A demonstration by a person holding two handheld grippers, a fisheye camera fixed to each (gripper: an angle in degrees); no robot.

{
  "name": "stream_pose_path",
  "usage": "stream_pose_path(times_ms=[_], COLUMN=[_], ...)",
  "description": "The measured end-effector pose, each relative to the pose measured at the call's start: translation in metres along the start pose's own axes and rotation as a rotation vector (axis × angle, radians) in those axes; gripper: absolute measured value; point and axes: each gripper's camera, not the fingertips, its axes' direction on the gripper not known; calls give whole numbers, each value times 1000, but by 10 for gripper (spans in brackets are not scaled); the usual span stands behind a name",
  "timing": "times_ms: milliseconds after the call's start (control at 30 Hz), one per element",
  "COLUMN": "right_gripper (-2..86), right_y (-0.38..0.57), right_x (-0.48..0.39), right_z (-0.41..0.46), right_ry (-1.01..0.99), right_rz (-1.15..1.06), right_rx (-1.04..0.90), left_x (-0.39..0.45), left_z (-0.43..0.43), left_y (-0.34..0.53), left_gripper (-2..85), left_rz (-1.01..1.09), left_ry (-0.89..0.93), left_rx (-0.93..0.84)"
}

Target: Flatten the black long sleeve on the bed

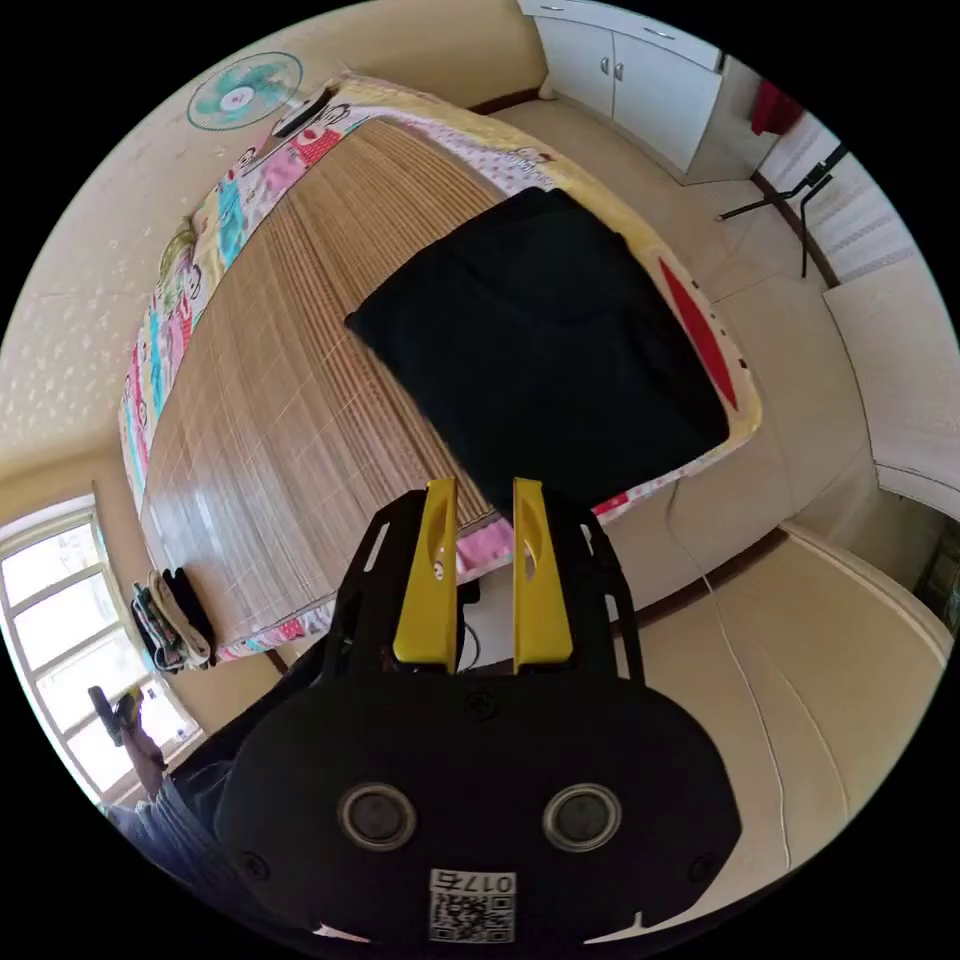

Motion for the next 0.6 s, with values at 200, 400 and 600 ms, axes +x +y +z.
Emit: stream_pose_path(times_ms=[200,400,600], right_gripper=[76,17,71], right_y=[-39,2,10], right_x=[36,-24,-34], right_z=[17,37,-23], right_ry=[36,-441,-163], right_rz=[147,-11,19], right_rx=[-25,-51,142], left_x=[-23,-38,-66], left_z=[40,56,71], left_y=[-1,-32,-57], left_gripper=[-10,-10,-10], left_rz=[-59,-12,-1], left_ry=[-53,-107,-105], left_rx=[-57,-81,-65])
